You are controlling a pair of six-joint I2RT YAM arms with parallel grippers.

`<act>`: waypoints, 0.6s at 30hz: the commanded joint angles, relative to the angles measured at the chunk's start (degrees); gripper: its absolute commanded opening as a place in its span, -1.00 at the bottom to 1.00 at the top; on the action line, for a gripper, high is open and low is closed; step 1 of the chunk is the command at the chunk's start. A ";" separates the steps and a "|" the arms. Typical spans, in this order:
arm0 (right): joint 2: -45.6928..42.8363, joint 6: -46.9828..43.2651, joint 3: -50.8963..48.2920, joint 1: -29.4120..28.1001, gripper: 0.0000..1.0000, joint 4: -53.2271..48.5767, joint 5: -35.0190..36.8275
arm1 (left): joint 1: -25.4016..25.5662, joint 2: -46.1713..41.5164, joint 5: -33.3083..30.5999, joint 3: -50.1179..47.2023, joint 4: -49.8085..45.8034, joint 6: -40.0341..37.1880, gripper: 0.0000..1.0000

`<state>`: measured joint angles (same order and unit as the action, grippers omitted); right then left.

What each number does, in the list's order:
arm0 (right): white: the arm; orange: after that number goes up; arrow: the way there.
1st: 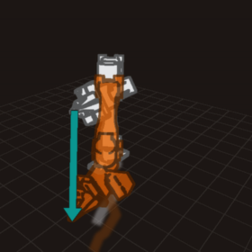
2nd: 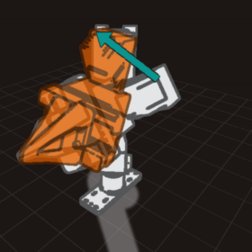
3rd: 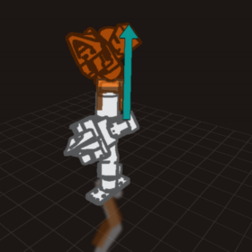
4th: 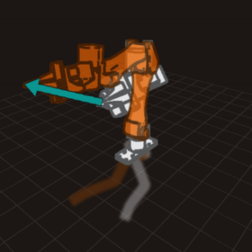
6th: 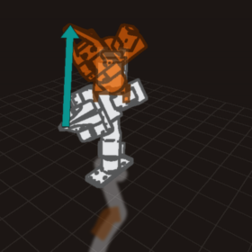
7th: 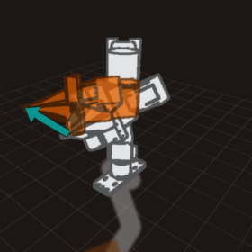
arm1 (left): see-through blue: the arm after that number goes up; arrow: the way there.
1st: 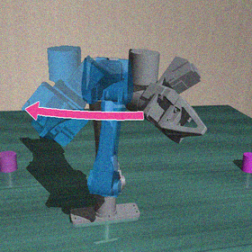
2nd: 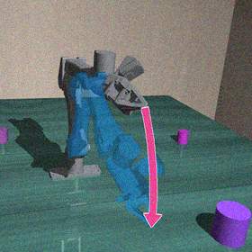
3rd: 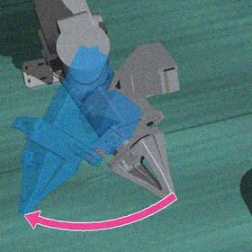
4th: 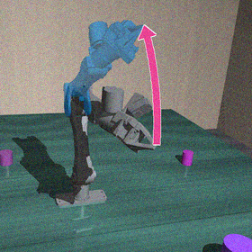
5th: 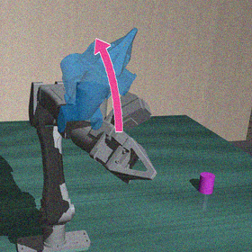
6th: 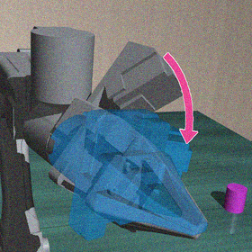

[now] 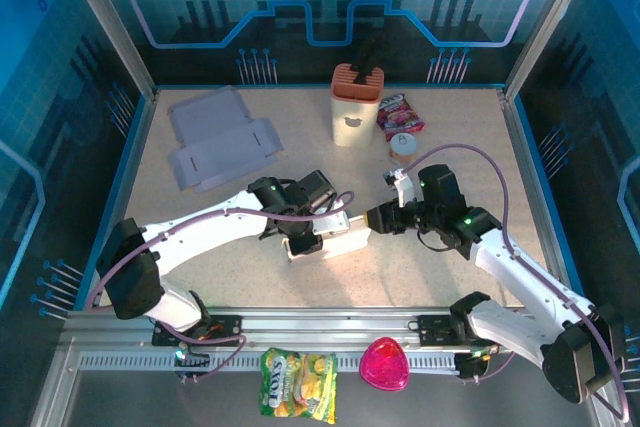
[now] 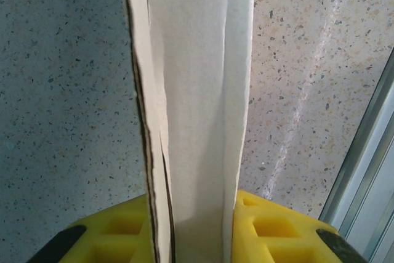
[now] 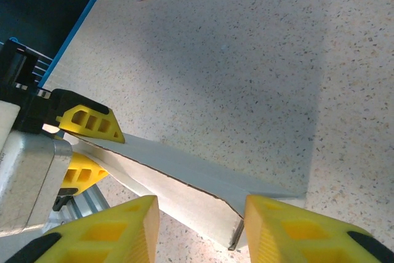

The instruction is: Fold the paper box

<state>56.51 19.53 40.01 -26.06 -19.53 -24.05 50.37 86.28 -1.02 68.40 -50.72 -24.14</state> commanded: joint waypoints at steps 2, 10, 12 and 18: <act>0.07 -0.01 -0.15 0.40 -0.13 -0.82 0.51 | -0.44 -0.42 1.08 -0.68 -1.14 -0.40 -0.50; 1.36 -0.38 -0.83 0.31 -0.11 -0.06 0.80 | -0.45 -0.19 1.35 -0.66 -0.88 -0.29 -0.50; 1.99 -0.54 -0.61 0.31 -0.11 -0.04 0.47 | -0.45 -0.19 1.32 -0.56 -0.88 -0.29 -0.51; 2.05 -0.29 -0.95 -0.21 -0.24 0.26 0.06 | -0.46 -0.18 1.13 -0.64 -0.82 -0.30 -0.51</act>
<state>58.74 19.44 39.62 -26.09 -19.27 -24.05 50.37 86.28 -1.02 68.40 -50.74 -24.12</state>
